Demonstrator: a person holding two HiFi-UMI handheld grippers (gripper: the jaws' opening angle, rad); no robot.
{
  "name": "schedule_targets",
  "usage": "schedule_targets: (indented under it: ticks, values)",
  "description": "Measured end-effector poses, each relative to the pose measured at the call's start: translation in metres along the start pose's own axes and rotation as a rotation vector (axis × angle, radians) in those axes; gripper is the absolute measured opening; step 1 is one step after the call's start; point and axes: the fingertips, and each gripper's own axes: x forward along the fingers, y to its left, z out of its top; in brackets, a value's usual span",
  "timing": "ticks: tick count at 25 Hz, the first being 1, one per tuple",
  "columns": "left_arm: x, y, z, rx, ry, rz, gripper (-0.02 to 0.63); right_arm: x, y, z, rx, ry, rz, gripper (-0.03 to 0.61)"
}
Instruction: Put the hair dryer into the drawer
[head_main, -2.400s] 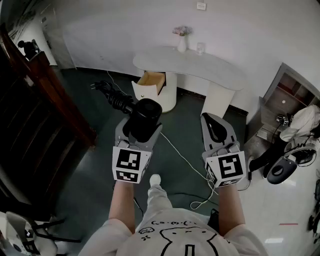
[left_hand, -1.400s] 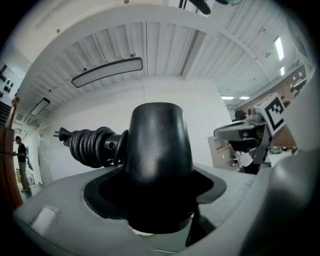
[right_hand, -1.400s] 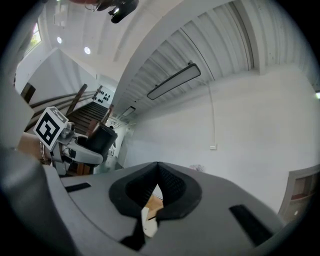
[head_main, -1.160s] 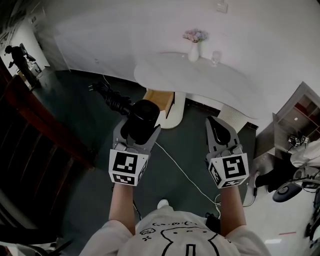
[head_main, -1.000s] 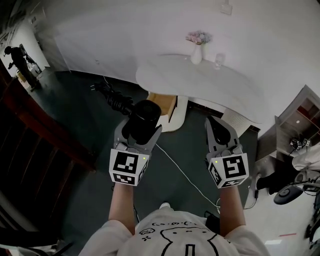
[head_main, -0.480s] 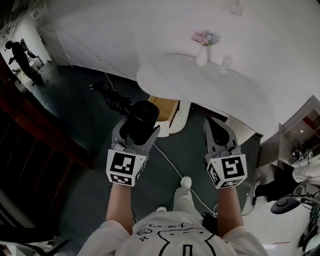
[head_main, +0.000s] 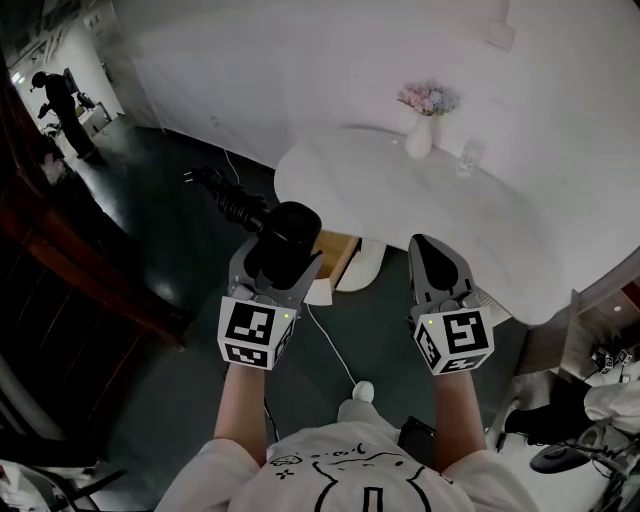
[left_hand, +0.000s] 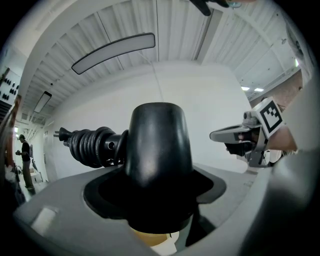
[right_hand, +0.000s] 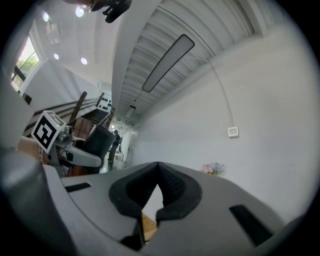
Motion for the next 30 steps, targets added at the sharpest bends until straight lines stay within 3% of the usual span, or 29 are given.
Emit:
schedule_targets:
  ticks: [9,16,22,30]
  values:
    - [0.060,0.010,-0.016,-0.050,0.042,0.047,0.359,0.049,-0.046,-0.015,0.020,-0.003,0.059,-0.003]
    - [0.085,0.023,-0.063,-0.117,0.137,0.018,0.359,0.082,-0.043,-0.049,0.056,0.068,0.091,-0.003]
    - [0.098,0.040,-0.125,-0.226,0.224,-0.063,0.359,0.107,-0.025,-0.084,0.074,0.161,0.064,-0.003]
    - [0.120,0.060,-0.209,-0.309,0.385,-0.253,0.359,0.153,-0.003,-0.118,0.117,0.254,-0.023,-0.003]
